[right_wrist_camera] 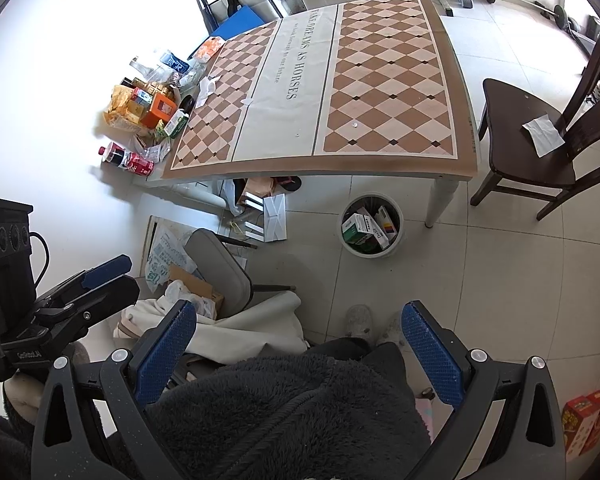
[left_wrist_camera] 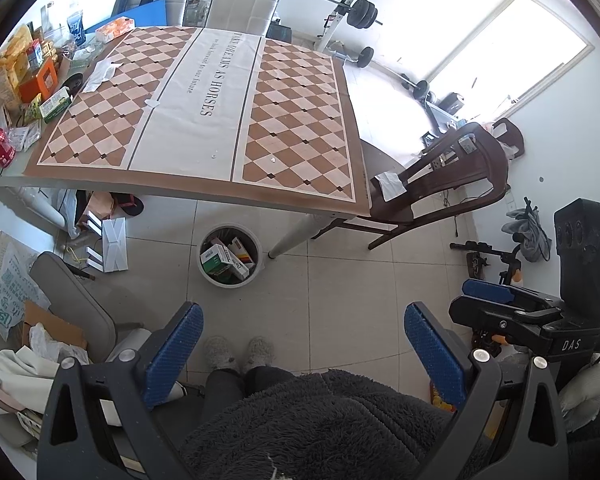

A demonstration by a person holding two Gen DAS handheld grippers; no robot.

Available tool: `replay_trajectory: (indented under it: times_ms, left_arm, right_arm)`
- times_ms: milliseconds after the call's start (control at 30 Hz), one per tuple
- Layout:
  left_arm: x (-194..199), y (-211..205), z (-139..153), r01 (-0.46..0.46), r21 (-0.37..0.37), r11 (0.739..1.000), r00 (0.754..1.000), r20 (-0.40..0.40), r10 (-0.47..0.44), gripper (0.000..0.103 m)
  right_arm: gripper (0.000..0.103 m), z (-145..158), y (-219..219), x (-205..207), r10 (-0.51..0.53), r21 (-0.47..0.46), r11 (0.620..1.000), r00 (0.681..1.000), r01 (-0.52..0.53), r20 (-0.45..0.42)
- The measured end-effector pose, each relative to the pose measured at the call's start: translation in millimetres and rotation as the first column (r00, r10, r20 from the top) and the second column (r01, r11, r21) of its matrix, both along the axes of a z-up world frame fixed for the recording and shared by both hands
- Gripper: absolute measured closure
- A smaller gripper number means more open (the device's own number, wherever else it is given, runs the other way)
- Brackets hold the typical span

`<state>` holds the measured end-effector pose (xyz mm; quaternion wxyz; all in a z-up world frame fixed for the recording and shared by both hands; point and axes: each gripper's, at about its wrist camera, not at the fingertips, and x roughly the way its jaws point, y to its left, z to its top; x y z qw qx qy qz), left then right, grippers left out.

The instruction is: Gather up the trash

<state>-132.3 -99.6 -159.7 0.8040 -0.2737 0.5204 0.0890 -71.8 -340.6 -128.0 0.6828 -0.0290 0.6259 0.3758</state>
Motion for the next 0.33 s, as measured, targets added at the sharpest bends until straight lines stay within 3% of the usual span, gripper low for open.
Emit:
replay_trajectory:
  times_ms: [333]
  left_arm:
    - [0.2,3.4,2.8,-0.008,-0.007,1.000,1.000,0.005,0.008,0.000]
  right_arm:
    - [0.000,-0.8,2.0,-7.7,-0.004,-0.001,1.000,1.000,0.004,-0.002]
